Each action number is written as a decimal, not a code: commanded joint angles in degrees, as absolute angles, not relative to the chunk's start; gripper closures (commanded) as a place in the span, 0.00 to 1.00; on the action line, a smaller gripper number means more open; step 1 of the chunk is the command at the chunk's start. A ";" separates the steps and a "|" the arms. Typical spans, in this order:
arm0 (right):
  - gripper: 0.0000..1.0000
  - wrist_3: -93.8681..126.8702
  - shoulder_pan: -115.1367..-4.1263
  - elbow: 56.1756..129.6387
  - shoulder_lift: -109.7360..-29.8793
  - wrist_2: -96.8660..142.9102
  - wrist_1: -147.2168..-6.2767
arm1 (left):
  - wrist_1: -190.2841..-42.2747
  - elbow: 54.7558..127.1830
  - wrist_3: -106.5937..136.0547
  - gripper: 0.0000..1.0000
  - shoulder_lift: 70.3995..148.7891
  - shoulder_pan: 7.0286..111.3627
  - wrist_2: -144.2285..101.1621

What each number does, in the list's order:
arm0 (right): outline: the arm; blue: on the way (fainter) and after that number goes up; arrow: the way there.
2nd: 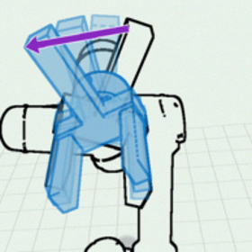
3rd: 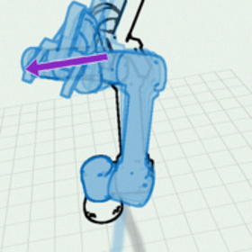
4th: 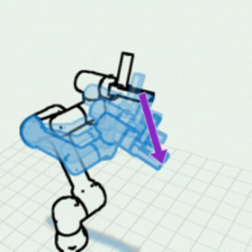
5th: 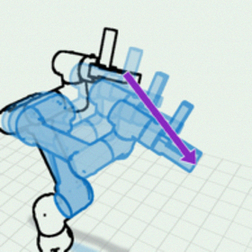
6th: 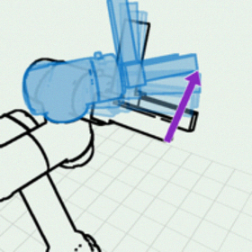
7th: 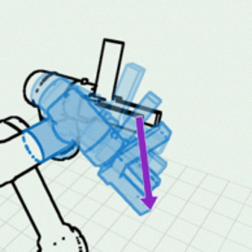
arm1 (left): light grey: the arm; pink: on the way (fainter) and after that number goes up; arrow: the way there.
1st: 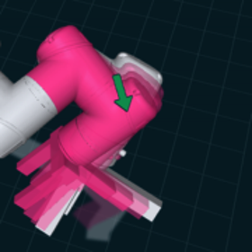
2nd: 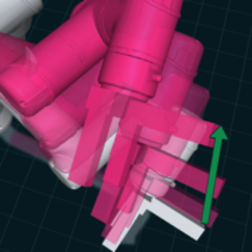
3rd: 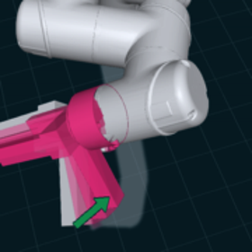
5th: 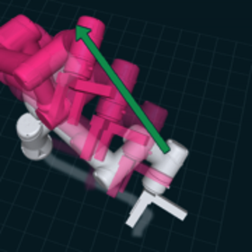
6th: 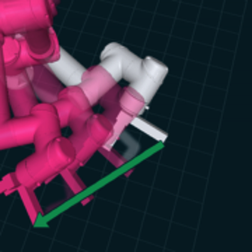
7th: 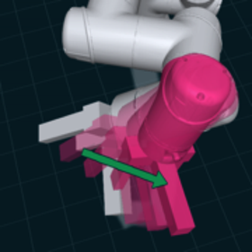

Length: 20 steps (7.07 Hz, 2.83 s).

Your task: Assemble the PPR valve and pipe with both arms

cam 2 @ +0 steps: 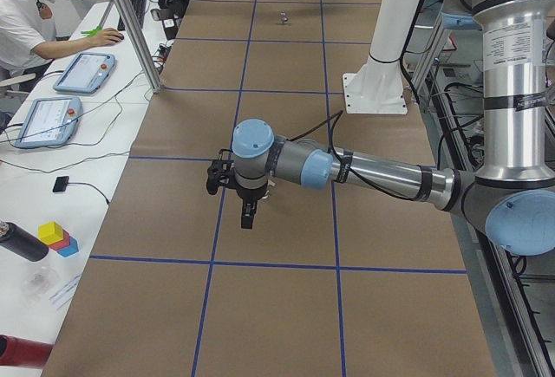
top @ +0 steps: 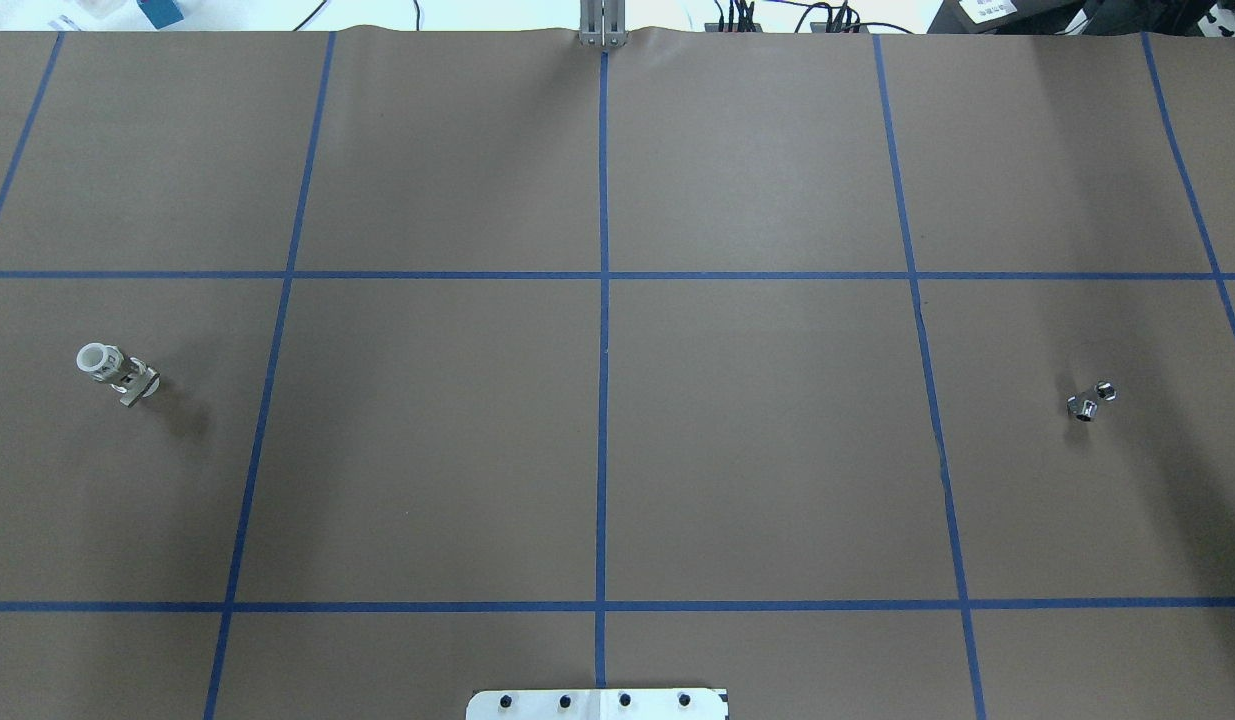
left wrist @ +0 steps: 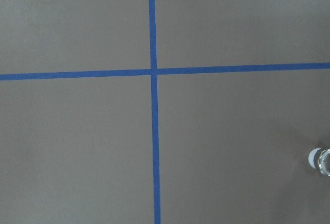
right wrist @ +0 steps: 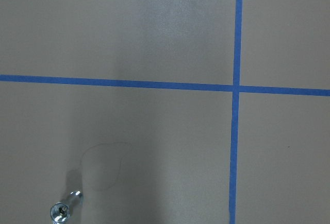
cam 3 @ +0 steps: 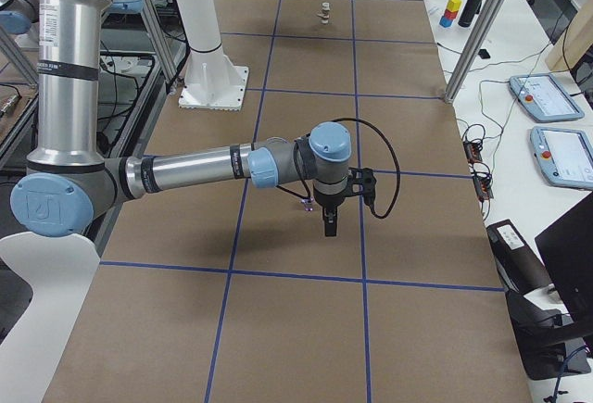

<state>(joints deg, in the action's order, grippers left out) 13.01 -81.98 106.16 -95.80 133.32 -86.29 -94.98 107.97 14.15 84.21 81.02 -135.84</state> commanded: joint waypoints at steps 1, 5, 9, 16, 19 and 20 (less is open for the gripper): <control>0.00 13.01 -81.65 106.00 -95.89 133.33 -86.22 | -96.84 108.11 30.22 0.00 89.79 71.94 -134.84; 0.00 13.18 -80.51 105.82 -95.89 133.15 -86.22 | -104.21 107.58 43.22 0.01 90.62 57.41 -125.16; 0.00 13.27 -80.25 105.82 -95.89 133.16 -86.31 | -104.68 104.69 43.07 0.07 90.70 56.07 -125.42; 0.00 13.27 -79.54 105.82 -95.89 133.24 -86.31 | -104.68 101.78 43.33 0.37 92.02 56.07 -125.95; 0.00 13.36 -79.45 105.91 -95.80 133.33 -86.13 | -104.50 101.69 43.50 1.00 92.02 56.07 -126.04; 0.00 13.62 -79.45 105.91 -95.80 133.24 -85.09 | -103.89 102.39 43.59 1.00 92.20 56.07 -127.51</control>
